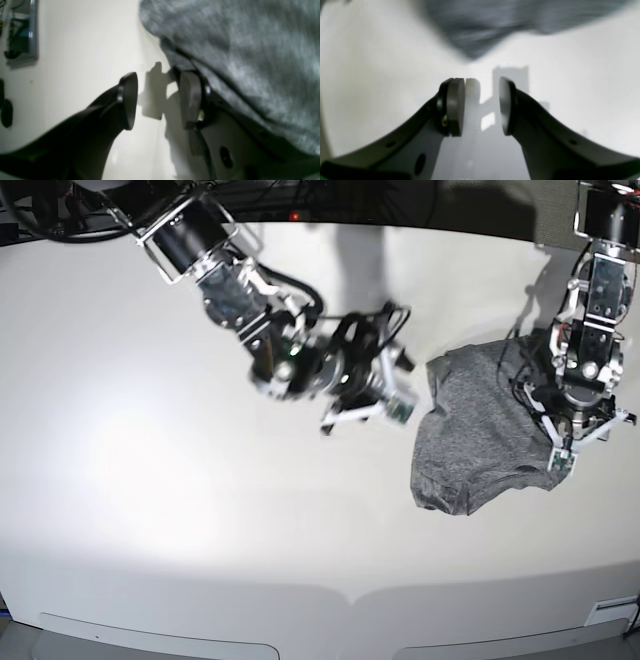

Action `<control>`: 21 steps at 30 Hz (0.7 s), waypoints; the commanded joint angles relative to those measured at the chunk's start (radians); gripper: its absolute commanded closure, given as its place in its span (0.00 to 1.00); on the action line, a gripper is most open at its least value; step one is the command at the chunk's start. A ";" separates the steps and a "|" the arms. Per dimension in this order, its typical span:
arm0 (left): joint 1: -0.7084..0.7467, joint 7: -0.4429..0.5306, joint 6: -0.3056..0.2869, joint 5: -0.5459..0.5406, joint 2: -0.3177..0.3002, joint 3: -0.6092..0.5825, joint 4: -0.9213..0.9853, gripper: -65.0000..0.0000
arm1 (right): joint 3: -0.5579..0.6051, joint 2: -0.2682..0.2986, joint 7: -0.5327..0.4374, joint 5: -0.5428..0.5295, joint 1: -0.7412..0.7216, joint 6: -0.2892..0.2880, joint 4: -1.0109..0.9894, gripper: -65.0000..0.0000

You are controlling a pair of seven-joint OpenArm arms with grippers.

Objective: Fold the T-shirt properly
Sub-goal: 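Fold the lifted edge with the left gripper back over the shirt, then press and smooth the folded shirt with the left gripper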

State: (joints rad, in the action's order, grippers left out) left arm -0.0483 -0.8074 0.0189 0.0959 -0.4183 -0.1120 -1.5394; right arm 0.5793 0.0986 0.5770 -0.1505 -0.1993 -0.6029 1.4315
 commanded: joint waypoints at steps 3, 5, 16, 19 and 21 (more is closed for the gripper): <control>-0.021 0.008 0.008 0.007 -0.014 0.007 -0.018 0.59 | -0.131 -0.005 -0.028 -0.006 -0.019 0.001 0.040 0.64; -0.021 0.007 0.030 -0.023 -0.014 0.007 -0.018 0.59 | -0.216 -0.005 -0.028 -0.006 -0.019 0.001 0.046 0.64; -0.024 0.183 -0.087 -0.262 0.182 0.007 -0.049 0.59 | -0.389 -0.004 0.019 -0.051 -0.019 0.000 0.046 0.64; -0.025 0.234 -0.128 -0.242 0.226 0.007 -0.048 0.59 | -0.389 -0.003 0.041 -0.052 -0.018 0.000 0.046 0.64; -0.010 0.274 -0.127 -0.182 0.231 0.007 -0.029 0.59 | -0.389 -0.002 0.045 -0.052 -0.018 0.000 0.046 0.64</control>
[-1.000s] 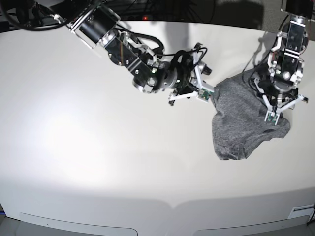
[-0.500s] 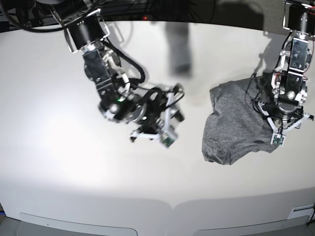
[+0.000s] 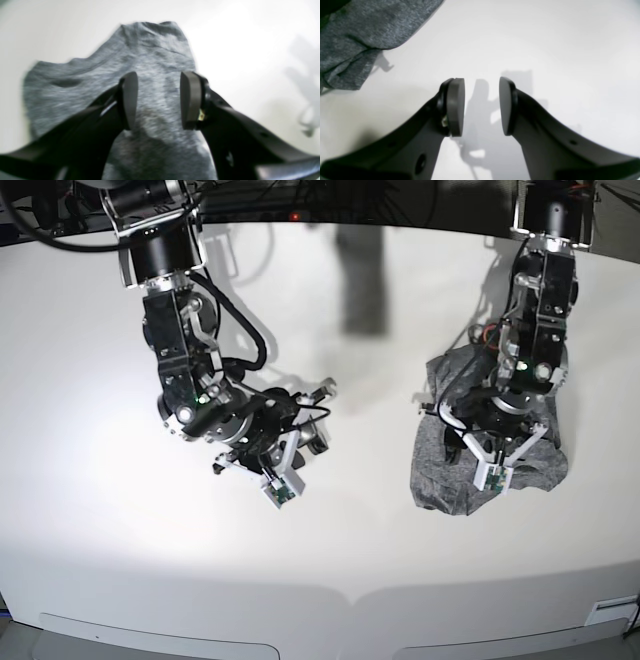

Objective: Fold the T-shirt properly
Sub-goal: 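Press and smooth the folded shirt with the left gripper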

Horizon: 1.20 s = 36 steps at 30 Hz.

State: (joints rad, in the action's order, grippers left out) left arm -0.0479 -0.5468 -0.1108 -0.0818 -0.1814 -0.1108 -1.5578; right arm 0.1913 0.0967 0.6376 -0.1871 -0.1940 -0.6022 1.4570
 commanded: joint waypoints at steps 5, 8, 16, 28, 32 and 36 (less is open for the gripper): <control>0.008 0.093 0.051 0.108 -0.053 0.006 0.065 0.59 | -0.002 0.014 -0.016 -0.031 -0.019 0.000 0.020 0.64; -0.003 0.090 0.081 0.093 -0.084 0.006 0.069 0.59 | -0.002 0.020 -0.016 -0.033 -0.019 -0.001 0.020 0.64; -0.002 0.227 0.079 -0.058 -0.095 0.006 0.336 0.59 | -0.002 0.020 -0.008 -0.034 -0.019 -0.001 0.020 0.64; 0.055 0.105 -0.025 -0.076 0.087 0.006 0.412 0.59 | -0.002 0.020 -0.008 -0.029 -0.019 0.000 0.020 0.64; 0.071 0.064 -0.026 -0.076 0.134 0.006 0.412 0.59 | -0.002 0.020 -0.009 -0.029 -0.019 -0.001 0.020 0.64; 0.073 -0.013 -0.040 -0.077 0.152 0.005 0.387 0.59 | -0.002 0.020 -0.009 -0.028 -0.019 -0.001 0.020 0.64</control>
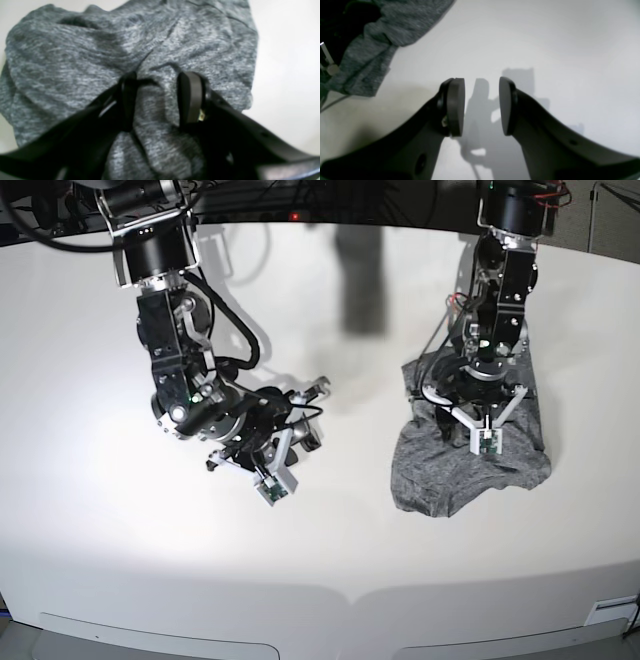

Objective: Fold the T-shirt properly

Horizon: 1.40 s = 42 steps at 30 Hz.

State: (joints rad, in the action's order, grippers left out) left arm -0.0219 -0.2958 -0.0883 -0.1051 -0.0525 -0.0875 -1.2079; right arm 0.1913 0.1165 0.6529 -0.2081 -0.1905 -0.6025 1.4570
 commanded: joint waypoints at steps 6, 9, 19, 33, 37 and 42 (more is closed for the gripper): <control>0.119 -0.336 -0.063 -0.054 0.024 -0.018 -0.101 0.59 | -0.003 0.053 -0.048 -0.005 -0.031 0.000 0.020 0.64; 0.168 -0.336 -0.063 -0.056 0.024 -0.018 -0.174 0.59 | -0.019 0.093 -0.051 -0.005 -0.053 0.001 0.020 0.64; 0.210 -0.340 -0.066 -0.087 0.024 -0.018 -0.238 0.59 | -0.192 0.106 -0.031 -0.062 -0.114 0.000 0.020 0.64; 0.201 -0.392 -0.099 0.035 -0.001 -0.018 -0.707 0.59 | -0.198 0.113 -0.011 -0.061 -0.113 0.000 0.020 0.64; 0.201 -0.388 -0.099 0.066 -0.051 -0.018 -0.795 0.59 | -0.198 0.113 0.009 -0.061 -0.113 0.000 0.020 0.64; 0.204 -0.470 -0.056 0.218 -0.164 -0.016 -0.813 0.59 | -0.198 0.131 -0.023 -0.062 -0.095 -0.037 0.034 0.64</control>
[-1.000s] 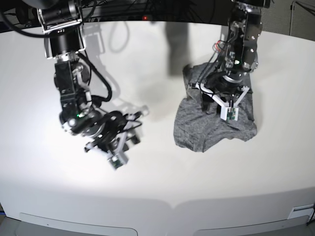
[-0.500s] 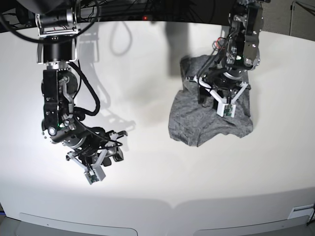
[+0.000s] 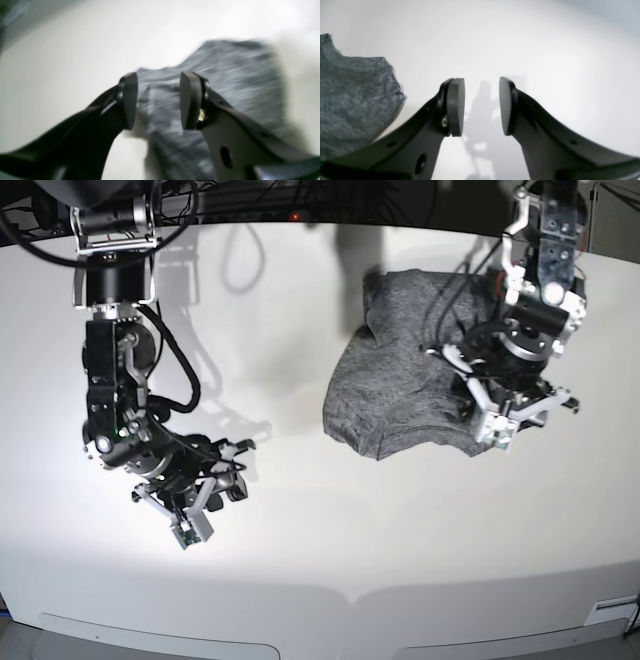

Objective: Fold the T-shirt properly

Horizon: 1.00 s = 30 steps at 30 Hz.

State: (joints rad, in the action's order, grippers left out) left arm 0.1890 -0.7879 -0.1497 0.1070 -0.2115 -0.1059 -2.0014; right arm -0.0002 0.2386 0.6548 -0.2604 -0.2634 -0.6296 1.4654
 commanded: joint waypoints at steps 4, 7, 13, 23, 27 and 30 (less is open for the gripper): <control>0.059 0.012 0.034 -0.038 -0.127 0.003 -0.110 0.68 | -0.009 0.058 -0.069 -0.010 0.062 -0.017 0.138 0.64; 0.124 0.024 0.039 -0.079 -0.208 0.003 -0.227 0.76 | -0.020 0.082 -0.053 -0.010 0.149 -0.016 0.234 0.65; 0.240 -0.087 0.120 -0.060 -0.308 0.003 -0.355 0.76 | -0.168 0.088 0.056 -0.120 0.375 -0.018 0.415 0.64; 0.466 -0.108 0.245 0.048 -0.387 0.162 -0.355 0.76 | -0.563 0.088 0.225 -0.381 0.846 -0.049 0.792 0.65; 0.561 -0.107 0.248 0.001 -0.384 0.264 -0.355 0.76 | -0.654 0.088 0.240 -0.426 0.978 -0.048 0.842 0.64; 0.631 -0.102 0.248 -0.013 -0.384 0.317 -0.355 0.76 | -0.672 0.080 0.290 -0.459 1.058 -0.052 0.844 0.64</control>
State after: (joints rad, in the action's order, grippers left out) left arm 0.8158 -0.8982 0.0822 0.0761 -0.5831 0.2024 -2.3390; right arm -0.6655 0.3122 0.9619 -0.7036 0.7853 -0.6785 2.2925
